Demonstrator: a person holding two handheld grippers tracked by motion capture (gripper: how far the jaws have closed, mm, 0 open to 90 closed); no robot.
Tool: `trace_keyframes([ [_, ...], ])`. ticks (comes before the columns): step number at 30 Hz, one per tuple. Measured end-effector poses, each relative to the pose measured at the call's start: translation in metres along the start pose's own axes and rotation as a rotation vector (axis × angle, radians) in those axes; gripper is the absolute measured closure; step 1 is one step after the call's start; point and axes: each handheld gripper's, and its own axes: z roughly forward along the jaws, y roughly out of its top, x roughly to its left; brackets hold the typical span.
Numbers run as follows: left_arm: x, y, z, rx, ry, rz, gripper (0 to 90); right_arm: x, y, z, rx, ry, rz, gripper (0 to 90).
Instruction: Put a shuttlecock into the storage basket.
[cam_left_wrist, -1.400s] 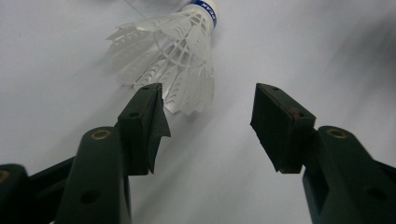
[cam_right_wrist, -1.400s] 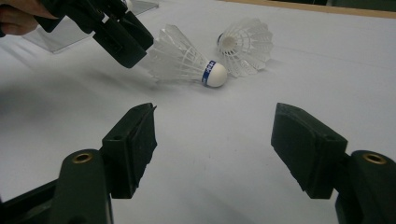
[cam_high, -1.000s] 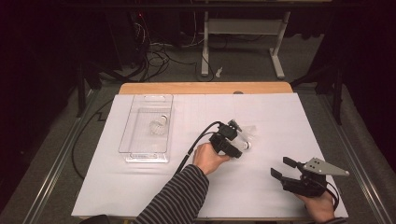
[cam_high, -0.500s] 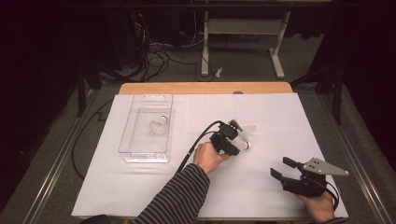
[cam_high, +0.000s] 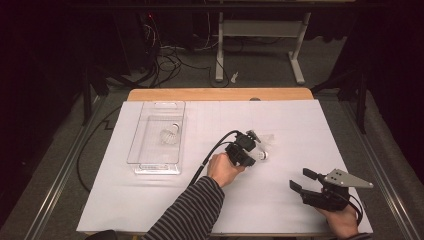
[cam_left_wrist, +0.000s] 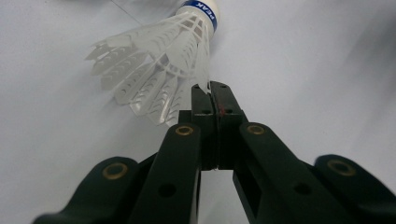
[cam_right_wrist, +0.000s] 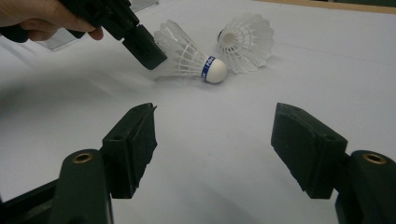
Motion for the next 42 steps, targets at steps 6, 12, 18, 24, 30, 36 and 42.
trace_keyframes([
  [6,0.0,0.0,-0.006,-0.015,0.0,0.004,90.0,0.002,0.0,0.001,0.005,0.005,-0.013,31.5],
  [12,0.006,-0.002,-0.014,-0.002,-0.004,0.004,90.0,0.0,0.0,0.001,0.003,0.005,-0.002,31.5],
  [18,-0.001,-0.003,-0.018,-0.006,-0.011,0.033,90.0,0.0,0.0,0.0,0.001,0.003,-0.006,31.5],
  [24,-0.004,-0.004,-0.021,-0.001,-0.011,0.045,90.0,0.0,0.0,0.0,0.002,0.002,-0.006,31.5],
  [30,-0.006,-0.005,-0.029,-0.021,-0.035,0.051,90.0,0.001,0.0,0.0,0.004,0.0,-0.001,31.5],
  [36,-0.009,-0.006,-0.033,-0.025,-0.048,0.053,90.0,0.001,0.0,0.001,0.006,0.002,-0.006,31.5],
  [42,-0.009,-0.006,-0.036,-0.024,-0.056,0.058,90.0,0.001,0.0,0.0,0.005,0.0,-0.003,31.6],
])
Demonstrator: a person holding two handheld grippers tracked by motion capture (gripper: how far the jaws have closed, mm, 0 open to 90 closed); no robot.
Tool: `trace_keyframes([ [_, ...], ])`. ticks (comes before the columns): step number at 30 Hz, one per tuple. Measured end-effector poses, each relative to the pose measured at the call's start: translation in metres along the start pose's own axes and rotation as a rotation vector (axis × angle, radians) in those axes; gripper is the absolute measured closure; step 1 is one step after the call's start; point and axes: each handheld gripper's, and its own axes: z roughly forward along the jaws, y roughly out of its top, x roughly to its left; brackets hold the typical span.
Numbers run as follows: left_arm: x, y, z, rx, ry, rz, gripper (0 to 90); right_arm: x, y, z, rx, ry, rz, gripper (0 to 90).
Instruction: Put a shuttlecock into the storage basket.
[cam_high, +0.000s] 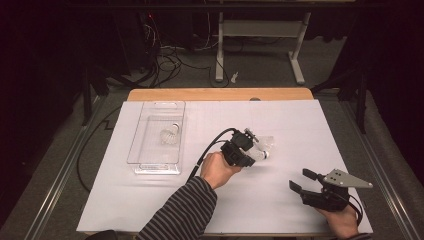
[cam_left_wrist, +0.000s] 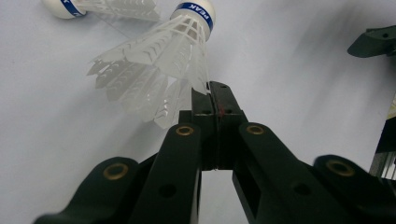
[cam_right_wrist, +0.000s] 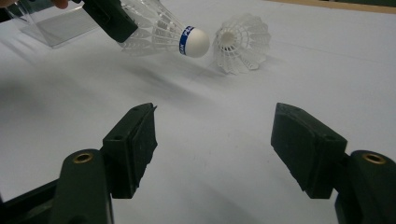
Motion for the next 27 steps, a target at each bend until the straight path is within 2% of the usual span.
trace_keyframes([
  [20,-0.007,-0.003,-0.009,-0.005,-0.017,0.029,90.0,0.0,0.0,0.0,0.001,0.001,-0.01,31.7],
  [27,-0.006,-0.005,-0.015,-0.01,-0.014,0.023,90.0,0.001,0.0,0.001,0.004,0.003,-0.01,31.7],
])
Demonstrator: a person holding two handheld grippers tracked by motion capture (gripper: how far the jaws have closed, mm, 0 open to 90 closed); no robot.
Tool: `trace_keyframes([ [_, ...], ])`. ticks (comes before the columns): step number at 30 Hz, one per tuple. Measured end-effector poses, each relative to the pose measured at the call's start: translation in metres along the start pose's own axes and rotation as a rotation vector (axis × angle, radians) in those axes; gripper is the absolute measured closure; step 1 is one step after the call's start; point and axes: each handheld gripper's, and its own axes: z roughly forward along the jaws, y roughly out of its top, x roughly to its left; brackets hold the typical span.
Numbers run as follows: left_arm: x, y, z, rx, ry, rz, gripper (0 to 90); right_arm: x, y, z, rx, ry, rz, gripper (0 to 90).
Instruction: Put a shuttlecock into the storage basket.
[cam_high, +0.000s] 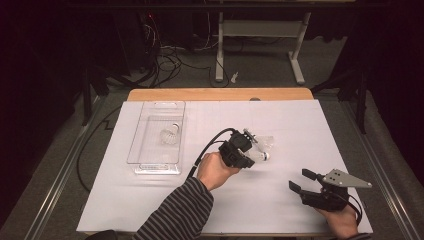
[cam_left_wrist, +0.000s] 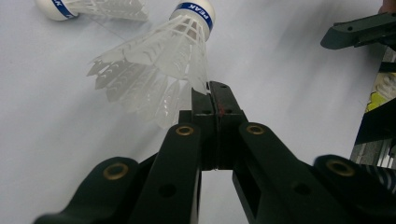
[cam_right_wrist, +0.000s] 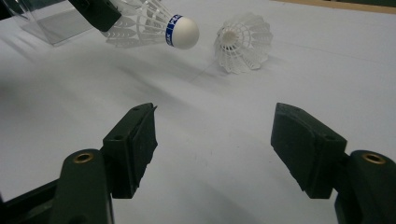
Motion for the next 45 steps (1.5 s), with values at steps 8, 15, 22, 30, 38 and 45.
trace_keyframes([
  [8,-0.001,-0.006,-0.008,-0.018,-0.003,0.003,90.0,0.0,0.0,0.0,0.0,0.001,0.001,31.7],
  [15,0.002,-0.012,-0.013,-0.016,0.007,-0.003,90.0,0.0,0.0,0.0,-0.002,0.001,0.002,31.6],
  [22,0.004,-0.018,-0.021,-0.026,0.014,-0.008,90.0,0.0,0.0,0.0,-0.001,0.0,0.002,31.6],
  [30,0.003,-0.022,-0.023,-0.018,0.015,-0.004,90.0,0.001,0.0,0.0,-0.002,0.003,-0.006,31.7],
  [38,-0.001,-0.029,-0.027,-0.025,0.03,-0.002,90.0,0.0,0.0,-0.001,-0.005,0.007,-0.003,31.7],
  [45,0.002,-0.04,-0.038,-0.033,0.048,-0.018,90.0,0.001,0.0,0.0,-0.001,0.007,-0.004,31.7],
])
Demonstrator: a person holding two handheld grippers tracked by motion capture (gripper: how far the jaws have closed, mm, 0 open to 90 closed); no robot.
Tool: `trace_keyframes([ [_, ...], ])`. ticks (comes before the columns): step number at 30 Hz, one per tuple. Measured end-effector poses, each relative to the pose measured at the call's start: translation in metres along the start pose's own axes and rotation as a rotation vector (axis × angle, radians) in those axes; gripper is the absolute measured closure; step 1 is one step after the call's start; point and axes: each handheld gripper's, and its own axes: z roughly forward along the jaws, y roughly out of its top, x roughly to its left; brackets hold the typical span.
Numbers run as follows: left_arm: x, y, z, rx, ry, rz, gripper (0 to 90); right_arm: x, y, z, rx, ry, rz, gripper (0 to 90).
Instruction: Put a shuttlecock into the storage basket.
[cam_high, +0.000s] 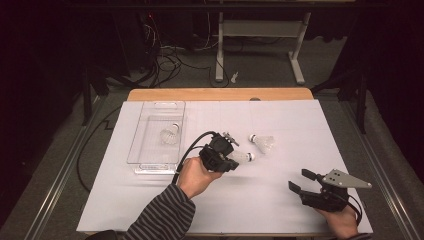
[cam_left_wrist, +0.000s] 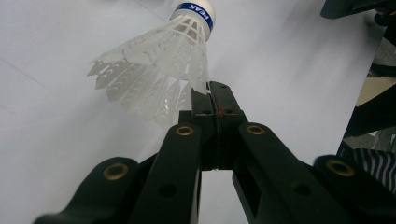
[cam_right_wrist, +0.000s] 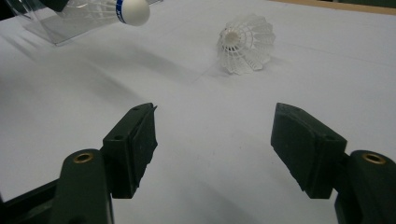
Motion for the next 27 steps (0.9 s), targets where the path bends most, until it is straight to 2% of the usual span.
trace_keyframes([
  [27,0.013,-0.027,-0.028,-0.038,0.051,-0.048,90.0,-0.001,0.0,0.0,0.001,-0.009,0.006,31.5],
])
